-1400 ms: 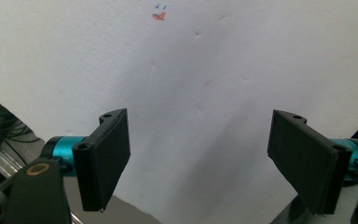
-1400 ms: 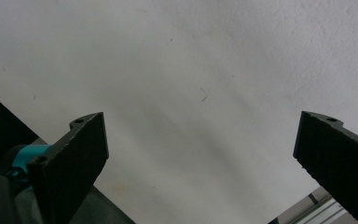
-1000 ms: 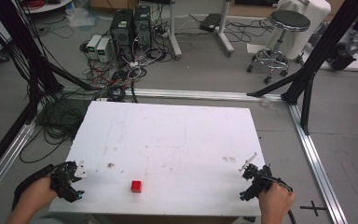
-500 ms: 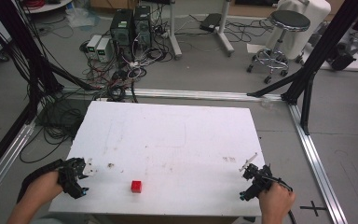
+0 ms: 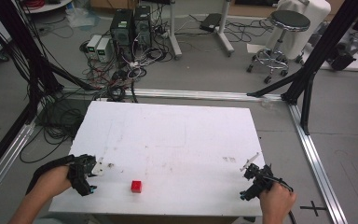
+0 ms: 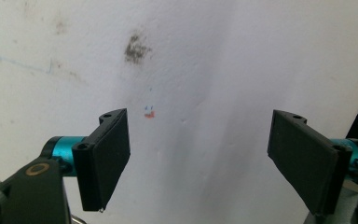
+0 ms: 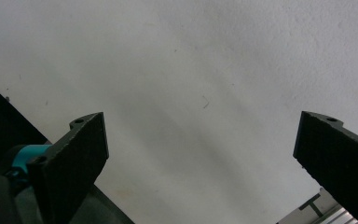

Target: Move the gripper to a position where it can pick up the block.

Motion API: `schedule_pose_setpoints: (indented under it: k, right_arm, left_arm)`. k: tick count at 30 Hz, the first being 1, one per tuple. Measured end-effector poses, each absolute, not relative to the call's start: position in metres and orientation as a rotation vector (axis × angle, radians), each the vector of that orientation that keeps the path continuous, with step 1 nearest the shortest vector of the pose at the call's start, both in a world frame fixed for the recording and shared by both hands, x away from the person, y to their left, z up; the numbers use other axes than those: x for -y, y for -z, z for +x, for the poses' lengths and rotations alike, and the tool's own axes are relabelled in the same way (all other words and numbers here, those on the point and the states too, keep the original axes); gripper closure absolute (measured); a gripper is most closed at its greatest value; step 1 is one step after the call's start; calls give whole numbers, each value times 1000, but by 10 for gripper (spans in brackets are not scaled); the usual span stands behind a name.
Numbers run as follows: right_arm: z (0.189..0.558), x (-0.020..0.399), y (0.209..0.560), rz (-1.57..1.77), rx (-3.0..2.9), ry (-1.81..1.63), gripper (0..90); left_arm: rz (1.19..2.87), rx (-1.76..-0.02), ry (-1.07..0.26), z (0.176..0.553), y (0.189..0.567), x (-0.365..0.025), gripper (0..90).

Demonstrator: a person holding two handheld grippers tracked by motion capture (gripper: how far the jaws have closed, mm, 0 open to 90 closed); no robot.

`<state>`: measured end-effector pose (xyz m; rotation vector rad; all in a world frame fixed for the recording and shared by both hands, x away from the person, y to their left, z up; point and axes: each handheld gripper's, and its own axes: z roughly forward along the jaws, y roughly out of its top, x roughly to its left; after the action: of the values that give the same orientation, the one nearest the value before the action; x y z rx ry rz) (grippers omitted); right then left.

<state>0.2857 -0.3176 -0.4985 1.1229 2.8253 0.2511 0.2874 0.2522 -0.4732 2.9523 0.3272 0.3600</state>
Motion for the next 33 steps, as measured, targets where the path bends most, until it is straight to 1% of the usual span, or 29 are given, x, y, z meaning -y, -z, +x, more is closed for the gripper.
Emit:
schedule_pose_setpoints:
  k: [11,33]
  right_arm:
    - [286,318,498,1117,-2825,-261,22]
    - [286,317,498,1115,-2832,-272,22]
  left_arm:
    - [3001,-167,-326,293,470,-228,213]
    - [3061,40,-274,297,467,-176,213]
